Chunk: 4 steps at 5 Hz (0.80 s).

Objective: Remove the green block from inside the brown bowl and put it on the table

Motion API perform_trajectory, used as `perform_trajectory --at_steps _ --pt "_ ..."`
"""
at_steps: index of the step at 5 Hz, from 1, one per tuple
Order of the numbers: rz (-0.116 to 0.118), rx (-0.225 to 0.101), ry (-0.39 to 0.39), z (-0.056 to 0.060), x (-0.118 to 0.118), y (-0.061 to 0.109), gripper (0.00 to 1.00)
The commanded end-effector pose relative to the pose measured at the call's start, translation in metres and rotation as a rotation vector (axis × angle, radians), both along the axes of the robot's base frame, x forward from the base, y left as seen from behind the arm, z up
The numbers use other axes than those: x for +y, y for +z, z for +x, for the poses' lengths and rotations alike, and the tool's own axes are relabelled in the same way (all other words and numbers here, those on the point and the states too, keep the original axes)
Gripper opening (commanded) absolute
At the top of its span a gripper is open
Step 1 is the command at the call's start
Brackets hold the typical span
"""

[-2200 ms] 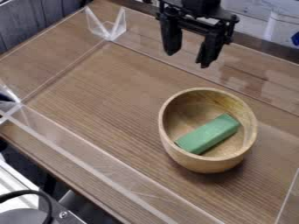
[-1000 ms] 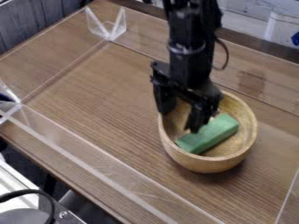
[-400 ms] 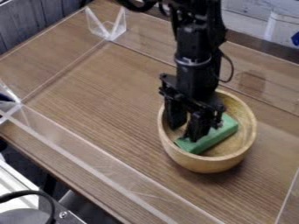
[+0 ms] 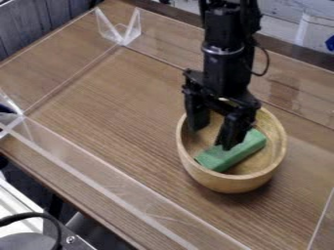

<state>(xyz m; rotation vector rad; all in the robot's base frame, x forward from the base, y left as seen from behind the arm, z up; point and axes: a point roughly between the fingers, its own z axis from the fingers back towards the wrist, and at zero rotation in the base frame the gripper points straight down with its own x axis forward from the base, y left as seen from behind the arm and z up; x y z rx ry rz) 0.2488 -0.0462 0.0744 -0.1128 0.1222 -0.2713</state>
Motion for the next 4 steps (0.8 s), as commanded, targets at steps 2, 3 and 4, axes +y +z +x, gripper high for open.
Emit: perform_trajectory --at_steps 2,3,4 --pt "0.007 -0.05 -0.028 0.014 -0.008 0.005 1.0" --pt "0.012 -0.033 -0.036 0.015 -0.01 -0.01 1.0" --pt "-0.014 0.007 -0.071 0.019 -0.015 -0.017 1.0"
